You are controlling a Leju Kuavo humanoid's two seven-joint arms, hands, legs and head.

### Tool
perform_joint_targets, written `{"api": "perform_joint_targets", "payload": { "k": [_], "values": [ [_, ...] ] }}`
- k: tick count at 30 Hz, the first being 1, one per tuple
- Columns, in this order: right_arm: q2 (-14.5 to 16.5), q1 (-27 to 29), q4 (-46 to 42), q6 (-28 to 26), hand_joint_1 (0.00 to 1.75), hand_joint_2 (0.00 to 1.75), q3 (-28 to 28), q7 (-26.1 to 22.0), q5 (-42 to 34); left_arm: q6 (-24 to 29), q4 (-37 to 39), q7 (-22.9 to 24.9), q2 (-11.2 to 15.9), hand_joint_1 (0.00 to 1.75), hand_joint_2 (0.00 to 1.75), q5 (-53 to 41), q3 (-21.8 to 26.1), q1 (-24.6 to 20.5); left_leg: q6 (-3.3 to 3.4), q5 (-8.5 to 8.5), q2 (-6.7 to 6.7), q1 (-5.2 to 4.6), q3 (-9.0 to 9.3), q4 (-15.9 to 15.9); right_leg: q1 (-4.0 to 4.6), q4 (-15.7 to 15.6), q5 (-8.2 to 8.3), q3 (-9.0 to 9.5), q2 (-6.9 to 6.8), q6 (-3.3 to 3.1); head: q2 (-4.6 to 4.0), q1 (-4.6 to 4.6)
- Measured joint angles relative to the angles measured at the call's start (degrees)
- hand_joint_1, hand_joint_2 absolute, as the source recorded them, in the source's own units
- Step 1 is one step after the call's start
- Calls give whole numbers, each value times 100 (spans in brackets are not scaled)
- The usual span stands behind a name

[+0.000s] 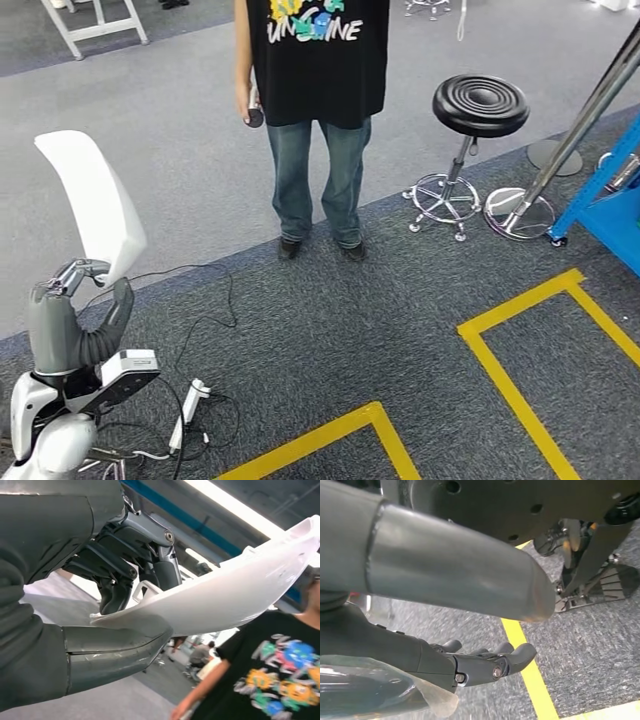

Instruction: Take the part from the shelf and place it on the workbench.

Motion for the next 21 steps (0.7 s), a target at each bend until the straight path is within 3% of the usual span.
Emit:
{"api": "perform_joint_targets", "payload": {
  "k": [2, 4, 6, 8, 10, 12, 14, 15, 16, 17, 19, 21],
  "values": [
    [15, 9, -26, 35, 0, 0, 0, 3, 20, 2, 20, 0, 12, 175, 175, 18, -11, -6, 50, 370, 74, -14, 302, -580, 25, 0, -33, 36, -144, 1, 0, 0],
    [32, 8, -50, 56, 0, 0, -1, 3, 33, 3, 28, -1, 17, 175, 175, 21, -18, -32, 135, 618, 338, -86, 679, -1302, 51, 2, -70, 72, -265, 26, 0, 1],
    [44, 7, -80, 84, 0, 0, -3, 14, 43, 5, 39, -2, 18, 175, 175, 25, -29, -73, 208, 619, 516, -166, 796, -1571, 72, 2, -97, 86, -382, 75, 0, 11],
    [73, 6, -146, 139, 0, 0, -4, 40, 55, 13, 50, -7, 32, 175, 175, 46, -38, -90, 267, 631, 410, -173, 801, -1628, 72, -8, -131, 105, -487, 134, 0, 18],
    [110, 7, -225, 201, 0, 0, -4, 58, 70, 30, 60, -20, 43, 175, 175, 75, -43, -98, 324, 667, 269, -136, 838, -1696, 51, 166, -274, 47, -280, 183, 0, 30],
    [134, 19, -286, 242, 0, 0, -6, 60, 83, 48, 75, -35, 40, 175, 175, 89, -47, -112, 359, 684, 137, -110, 856, -1723, 27, 824, -590, -264, 80, 216, 0, 58],
    [147, 49, -334, 259, 0, 0, -9, 65, 91, 55, 101, -43, 39, 175, 175, 90, -51, -105, 370, 683, -24, -105, 857, -1721, 16, 1557, -820, -672, 202, 239, 0, 79],
    [150, 64, -356, 262, 0, 0, -10, 68, 91, 56, 115, -46, 39, 175, 175, 90, -56, -99, 369, 681, -111, -101, 860, -1719, 13, 1683, -788, -779, 215, 248, 0, 81],
    [150, 74, -375, 263, 0, 0, -11, 70, 92, 56, 126, -49, 39, 175, 175, 91, -61, -93, 363, 677, -201, -94, 868, -1715, 7, 1566, -633, -772, 229, 254, 0, 85],
    [150, 79, -395, 264, 0, 0, -11, 69, 92, 57, 134, -51, 39, 175, 175, 91, -66, -92, 351, 669, -287, -83, 877, -1706, -8, 1244, -395, -663, 280, 262, 0, 85],
    [158, 85, -428, 283, 0, 0, -12, 69, 96, 59, 141, -54, 40, 175, 175, 91, -69, -100, 297, 636, -445, -69, 863, -1653, -71, 456, -18, -334, 572, 283, 0, 86],
    [181, 91, -473, 327, 0, 0, -13, 70, 109, 66, 143, -61, 41, 175, 175, 90, -72, -112, 227, 621, -578, -59, 806, -1598, -104, 106, 45, -157, 785, 273, 1, 85]
  ]
}}
